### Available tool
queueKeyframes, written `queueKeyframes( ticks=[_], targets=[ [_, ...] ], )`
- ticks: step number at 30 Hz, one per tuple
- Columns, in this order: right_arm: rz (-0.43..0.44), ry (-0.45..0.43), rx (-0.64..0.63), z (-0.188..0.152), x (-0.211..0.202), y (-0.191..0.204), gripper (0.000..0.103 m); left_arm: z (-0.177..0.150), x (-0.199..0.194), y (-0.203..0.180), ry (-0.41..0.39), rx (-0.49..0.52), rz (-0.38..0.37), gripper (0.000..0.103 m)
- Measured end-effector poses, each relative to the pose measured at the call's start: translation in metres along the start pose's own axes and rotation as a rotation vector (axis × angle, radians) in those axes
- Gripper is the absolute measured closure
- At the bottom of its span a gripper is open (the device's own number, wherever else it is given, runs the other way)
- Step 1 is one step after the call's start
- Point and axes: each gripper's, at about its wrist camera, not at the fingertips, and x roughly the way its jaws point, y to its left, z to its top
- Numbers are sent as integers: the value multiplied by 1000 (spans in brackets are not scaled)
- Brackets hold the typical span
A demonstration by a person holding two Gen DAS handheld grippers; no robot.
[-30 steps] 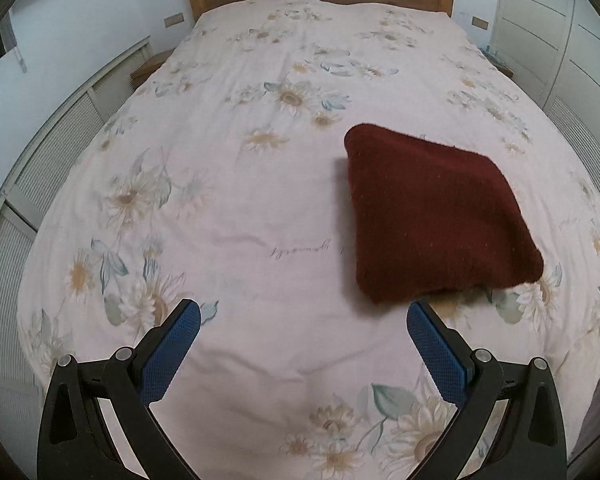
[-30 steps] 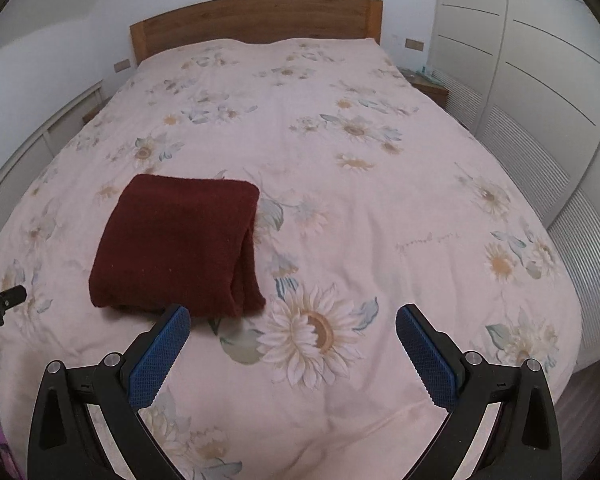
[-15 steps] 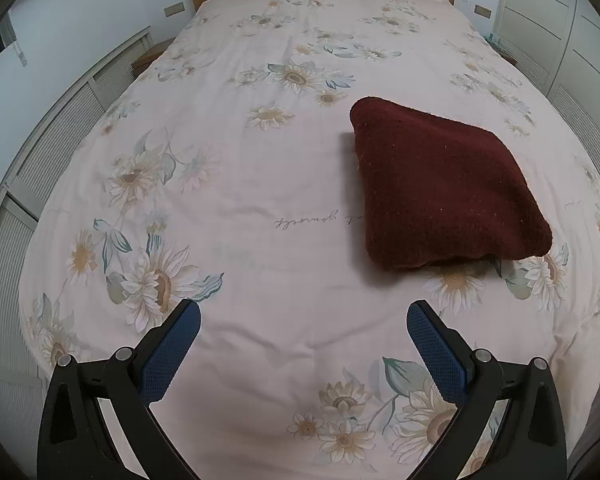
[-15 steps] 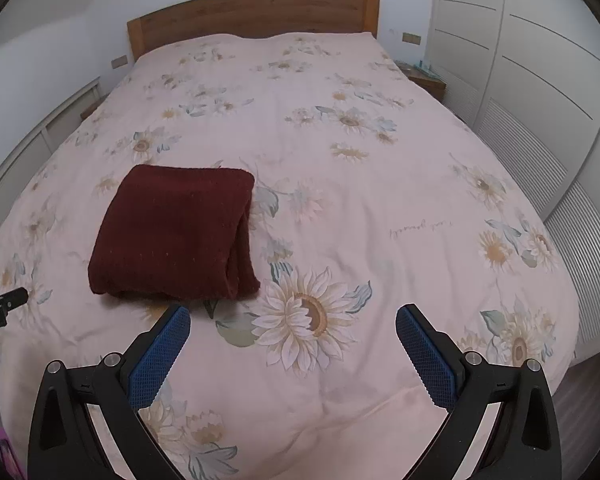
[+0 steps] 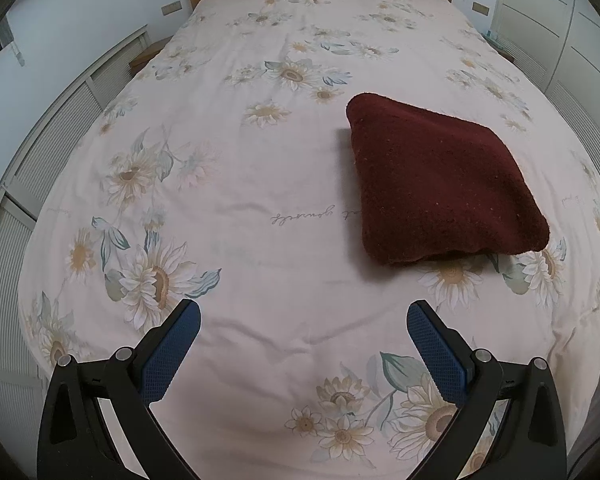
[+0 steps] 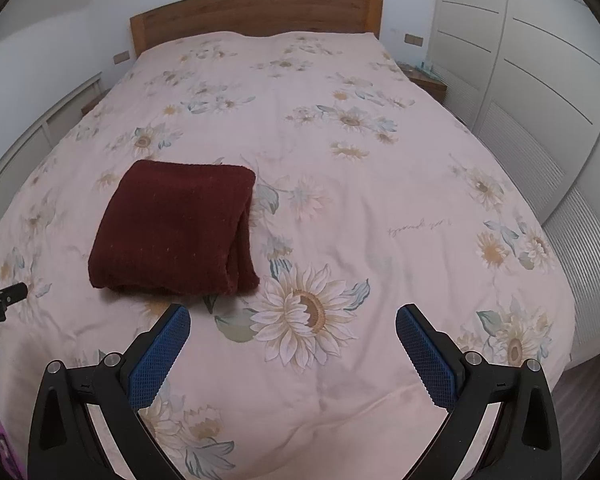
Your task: Fold small clothes
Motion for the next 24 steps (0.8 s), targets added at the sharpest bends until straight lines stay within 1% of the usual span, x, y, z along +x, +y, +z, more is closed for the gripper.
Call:
queueKeyframes(
  ticks=[20, 24],
  targets=[
    [-8, 2, -45, 2, -6, 3, 1, -3, -2, -1, 1, -7, 19, 1],
    [-6, 6, -53, 2, -6, 4, 1, -4, -3, 0, 2, -3, 32, 1]
  ],
)
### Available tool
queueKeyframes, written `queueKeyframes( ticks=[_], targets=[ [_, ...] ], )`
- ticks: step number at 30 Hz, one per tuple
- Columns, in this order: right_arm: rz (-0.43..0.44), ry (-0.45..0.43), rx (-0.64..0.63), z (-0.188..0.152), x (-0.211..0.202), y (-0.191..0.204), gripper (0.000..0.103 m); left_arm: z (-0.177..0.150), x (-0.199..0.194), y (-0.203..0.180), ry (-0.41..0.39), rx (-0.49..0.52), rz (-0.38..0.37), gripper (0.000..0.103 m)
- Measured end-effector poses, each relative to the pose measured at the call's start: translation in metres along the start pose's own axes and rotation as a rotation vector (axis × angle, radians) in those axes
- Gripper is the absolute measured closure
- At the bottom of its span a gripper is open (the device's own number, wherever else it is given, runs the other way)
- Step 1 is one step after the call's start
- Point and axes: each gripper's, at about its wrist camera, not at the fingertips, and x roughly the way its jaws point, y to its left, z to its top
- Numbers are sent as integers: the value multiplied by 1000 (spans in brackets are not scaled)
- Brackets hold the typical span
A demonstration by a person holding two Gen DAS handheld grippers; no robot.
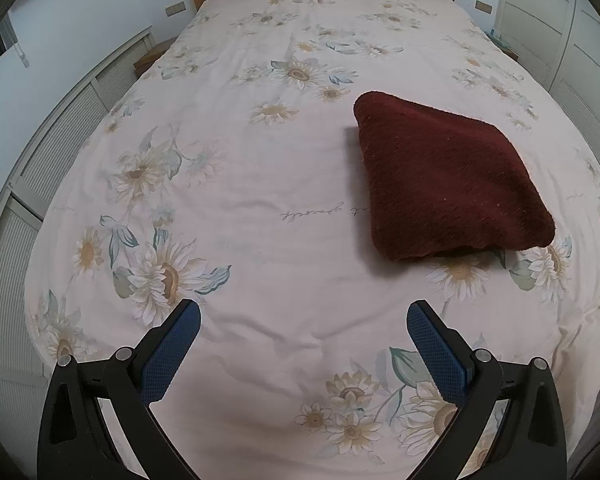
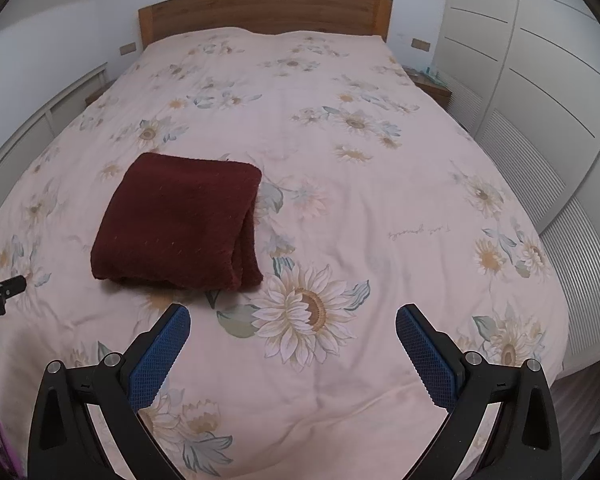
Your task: Fold small clothes
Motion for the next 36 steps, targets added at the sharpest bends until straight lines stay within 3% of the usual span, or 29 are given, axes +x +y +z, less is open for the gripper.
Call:
queueKeyframes(
  ticks=[36],
  targets=[
    [0, 34, -28, -2, 12, 3, 1, 1, -3, -3, -1, 10, -15, 1]
  ],
)
